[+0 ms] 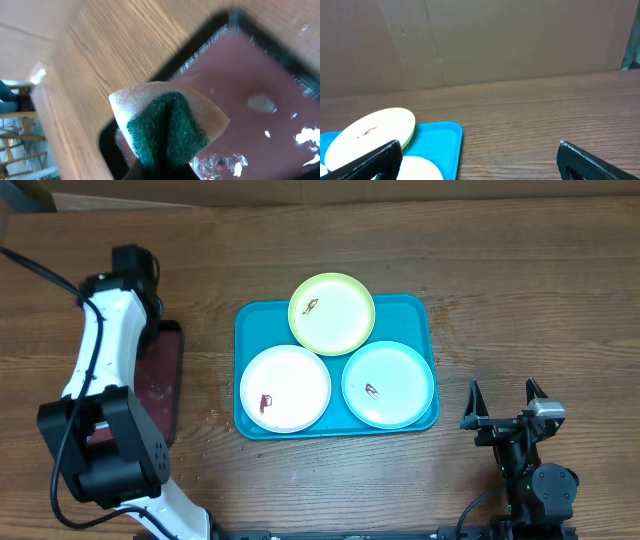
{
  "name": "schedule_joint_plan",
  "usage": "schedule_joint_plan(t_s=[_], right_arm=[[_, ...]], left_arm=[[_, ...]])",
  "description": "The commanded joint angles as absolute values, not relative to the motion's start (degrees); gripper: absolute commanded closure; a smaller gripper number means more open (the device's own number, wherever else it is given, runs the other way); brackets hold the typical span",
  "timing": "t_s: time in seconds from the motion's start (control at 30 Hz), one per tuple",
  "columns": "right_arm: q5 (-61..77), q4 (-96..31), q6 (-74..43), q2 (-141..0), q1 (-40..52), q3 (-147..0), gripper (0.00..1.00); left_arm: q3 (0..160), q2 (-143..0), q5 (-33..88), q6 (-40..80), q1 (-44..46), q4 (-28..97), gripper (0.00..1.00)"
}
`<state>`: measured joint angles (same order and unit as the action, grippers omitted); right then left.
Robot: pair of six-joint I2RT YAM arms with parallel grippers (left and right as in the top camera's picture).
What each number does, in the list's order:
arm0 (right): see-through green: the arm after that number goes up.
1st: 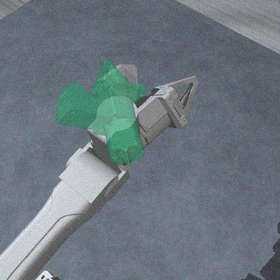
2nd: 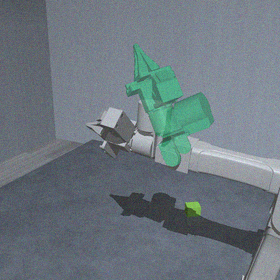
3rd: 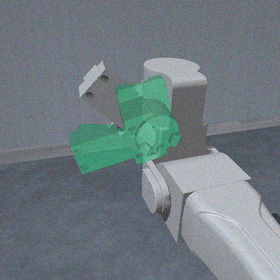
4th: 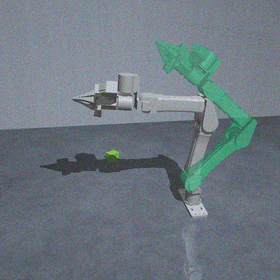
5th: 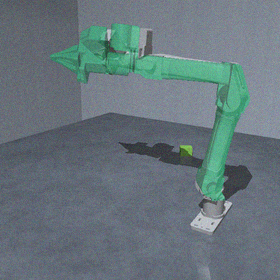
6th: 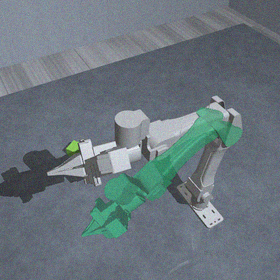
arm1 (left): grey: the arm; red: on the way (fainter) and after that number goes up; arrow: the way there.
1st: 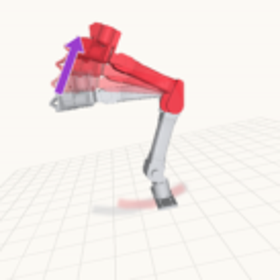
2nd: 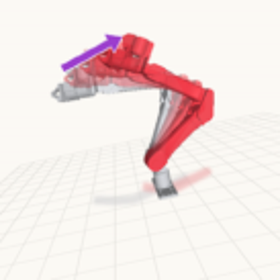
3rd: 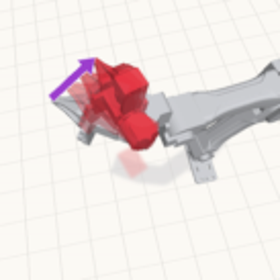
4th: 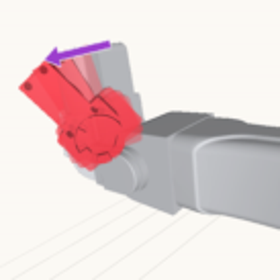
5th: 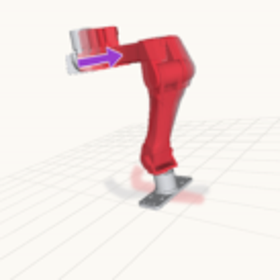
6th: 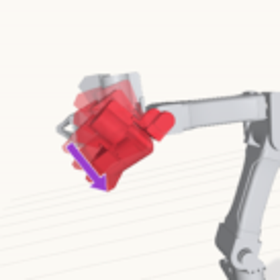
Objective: Clean dirty plates on tray and stack at the side
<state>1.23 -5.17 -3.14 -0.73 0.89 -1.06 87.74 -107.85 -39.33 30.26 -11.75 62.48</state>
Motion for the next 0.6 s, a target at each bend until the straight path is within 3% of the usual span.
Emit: schedule_joint_plan(t_s=[0.0, 0.13, 0.3, 0.43, 0.57], right_arm=[[0.91, -4.82, -2.96, -0.16, 1.02, -0.47, 0.00], [0.91, -4.84, -2.96, -0.16, 1.02, -0.47, 0.00], [0.91, -4.82, -2.96, -0.16, 1.02, -0.47, 0.00], [0.91, -4.82, -2.96, -0.16, 1.02, -0.47, 0.00], [0.91, -4.82, -2.96, -0.16, 1.02, -0.47, 0.00]], left_arm=[[101.97, -106.10, -43.22, 28.71, -11.97, 65.76, 0.96], [106.85, -105.95, -37.60, 28.71, -11.99, 66.39, 0.96], [97.51, -108.05, -32.84, 32.21, -11.99, 63.70, 0.96], [88.16, -111.15, -35.66, 32.71, -11.97, 60.80, 0.96], [91.02, -110.96, -37.63, 33.82, -12.49, 63.16, 0.96]])
